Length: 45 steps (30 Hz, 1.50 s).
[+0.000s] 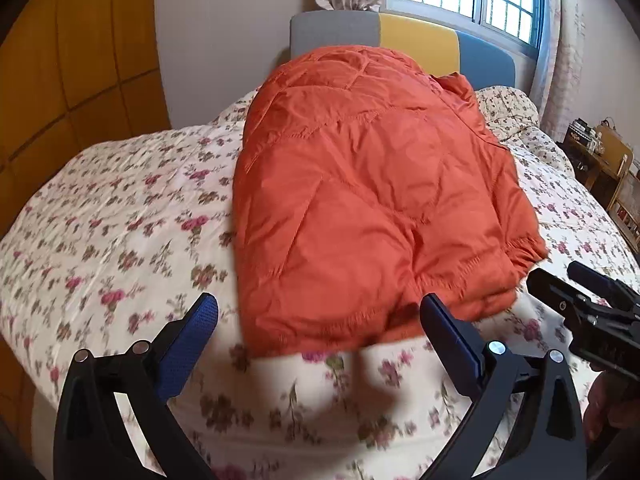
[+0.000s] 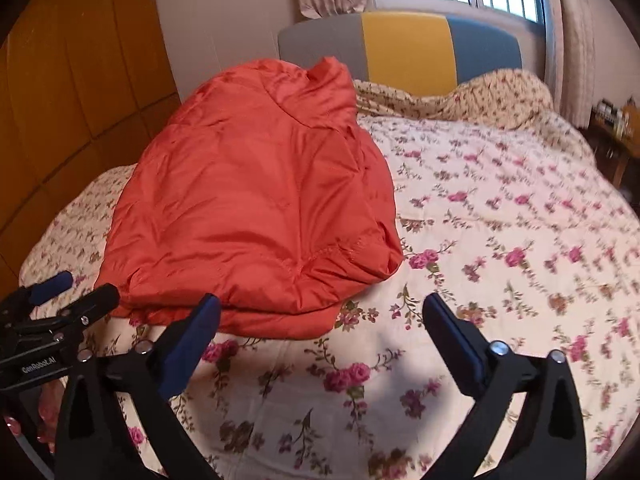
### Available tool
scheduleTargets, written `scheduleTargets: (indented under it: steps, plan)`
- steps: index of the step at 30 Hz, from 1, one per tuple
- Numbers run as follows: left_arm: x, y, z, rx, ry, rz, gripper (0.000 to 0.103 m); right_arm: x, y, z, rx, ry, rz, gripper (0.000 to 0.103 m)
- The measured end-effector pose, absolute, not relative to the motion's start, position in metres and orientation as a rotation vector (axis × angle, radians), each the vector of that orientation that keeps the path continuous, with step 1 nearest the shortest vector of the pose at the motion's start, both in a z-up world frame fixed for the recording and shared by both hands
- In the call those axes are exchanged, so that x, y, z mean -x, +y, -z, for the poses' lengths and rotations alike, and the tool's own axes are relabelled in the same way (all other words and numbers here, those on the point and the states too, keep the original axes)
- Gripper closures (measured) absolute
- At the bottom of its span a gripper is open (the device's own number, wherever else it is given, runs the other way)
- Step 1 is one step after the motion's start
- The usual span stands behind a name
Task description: Fold large clothes
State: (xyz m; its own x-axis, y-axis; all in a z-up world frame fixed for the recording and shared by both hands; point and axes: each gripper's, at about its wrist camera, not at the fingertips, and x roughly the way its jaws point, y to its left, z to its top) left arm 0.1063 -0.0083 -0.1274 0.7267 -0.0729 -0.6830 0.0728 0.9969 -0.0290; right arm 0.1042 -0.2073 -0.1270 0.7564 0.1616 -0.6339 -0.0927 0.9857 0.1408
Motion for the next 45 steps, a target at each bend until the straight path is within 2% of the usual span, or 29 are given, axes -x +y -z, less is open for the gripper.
scheduleTargets:
  steps: [20, 45]
  plan:
    - [-0.039, 0.002, 0.072, 0.008, 0.606, -0.032, 0.003, -0.047, -0.19, 0.055, 0.015, 0.542, -0.055, 0.002]
    - [-0.035, 0.002, 0.063, 0.034, 0.594, -0.042, 0.003, -0.047, -0.192, 0.055, -0.015, 0.57, -0.066, 0.002]
